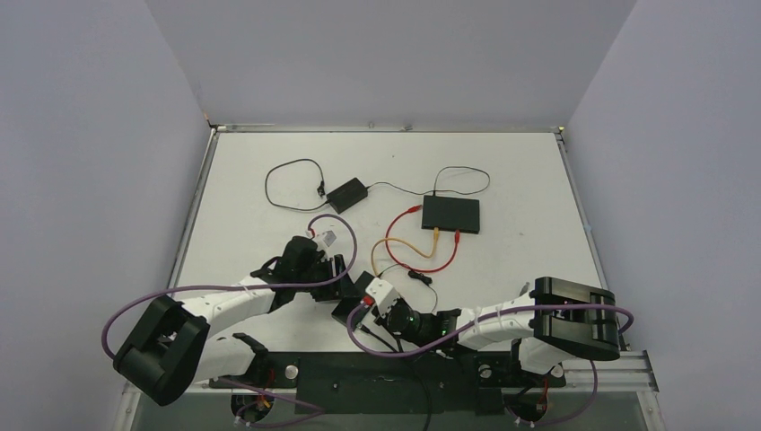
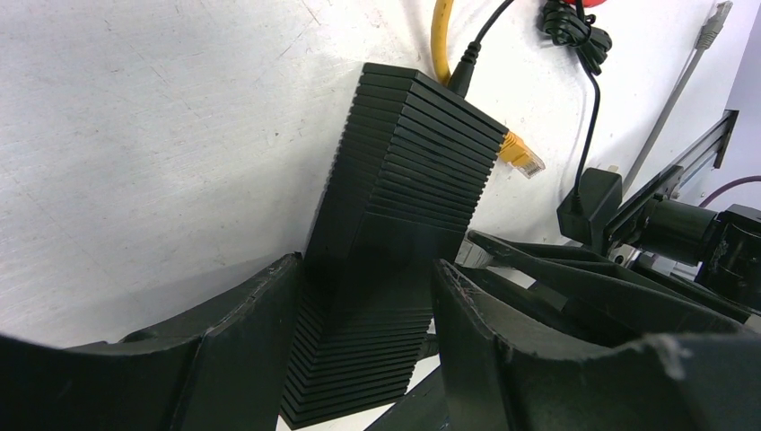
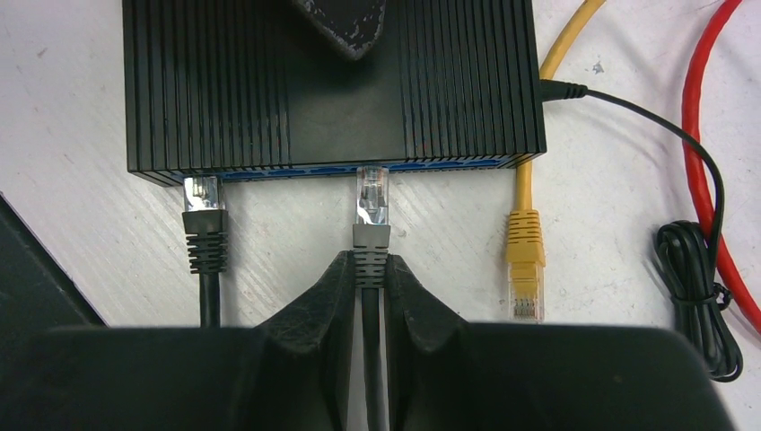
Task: Insert the plug into the switch port
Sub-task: Insert the connector into the switch port.
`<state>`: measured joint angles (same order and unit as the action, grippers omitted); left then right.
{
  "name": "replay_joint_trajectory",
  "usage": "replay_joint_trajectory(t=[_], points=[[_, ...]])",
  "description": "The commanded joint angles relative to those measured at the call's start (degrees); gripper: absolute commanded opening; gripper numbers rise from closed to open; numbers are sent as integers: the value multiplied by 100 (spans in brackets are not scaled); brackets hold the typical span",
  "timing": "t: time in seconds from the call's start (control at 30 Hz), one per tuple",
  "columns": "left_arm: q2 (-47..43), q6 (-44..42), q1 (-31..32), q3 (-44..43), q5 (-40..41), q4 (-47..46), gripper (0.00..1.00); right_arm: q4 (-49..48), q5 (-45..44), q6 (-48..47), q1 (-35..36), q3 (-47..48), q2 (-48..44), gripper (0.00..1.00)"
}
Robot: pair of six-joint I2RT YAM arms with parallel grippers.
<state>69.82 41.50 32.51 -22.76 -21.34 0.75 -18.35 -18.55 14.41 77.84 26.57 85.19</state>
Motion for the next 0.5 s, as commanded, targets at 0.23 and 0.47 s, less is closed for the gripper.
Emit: replay_joint_trajectory(t=[0.23,0.47], points=[[113,-95,-22,33,-228,-337,52,-287,-468,-114,173,146,-144,0],[140,-90,-17,27,-248,-373,52,-463,-237,-93,177,175,-39,0]])
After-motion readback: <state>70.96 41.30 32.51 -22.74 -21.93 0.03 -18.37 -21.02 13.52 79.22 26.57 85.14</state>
